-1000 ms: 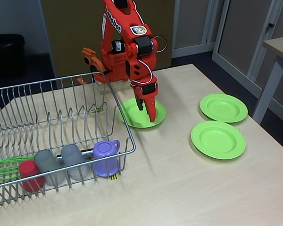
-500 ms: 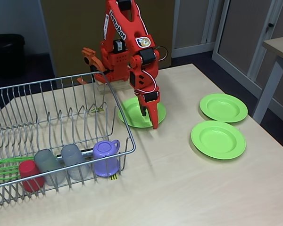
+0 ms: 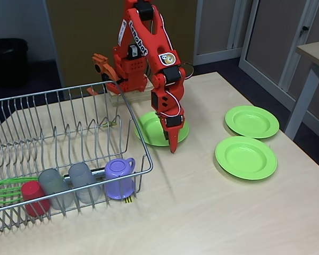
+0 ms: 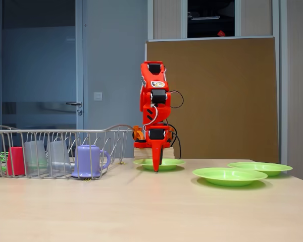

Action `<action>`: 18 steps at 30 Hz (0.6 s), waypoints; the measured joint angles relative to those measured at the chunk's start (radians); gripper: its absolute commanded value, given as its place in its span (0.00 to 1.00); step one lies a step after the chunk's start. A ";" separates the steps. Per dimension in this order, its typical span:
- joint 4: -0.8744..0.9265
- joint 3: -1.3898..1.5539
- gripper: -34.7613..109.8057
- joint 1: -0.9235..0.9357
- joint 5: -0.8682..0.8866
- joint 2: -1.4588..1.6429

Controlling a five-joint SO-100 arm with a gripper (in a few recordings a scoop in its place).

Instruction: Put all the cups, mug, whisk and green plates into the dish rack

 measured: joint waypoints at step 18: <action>0.192 -0.147 0.24 -0.035 0.137 0.023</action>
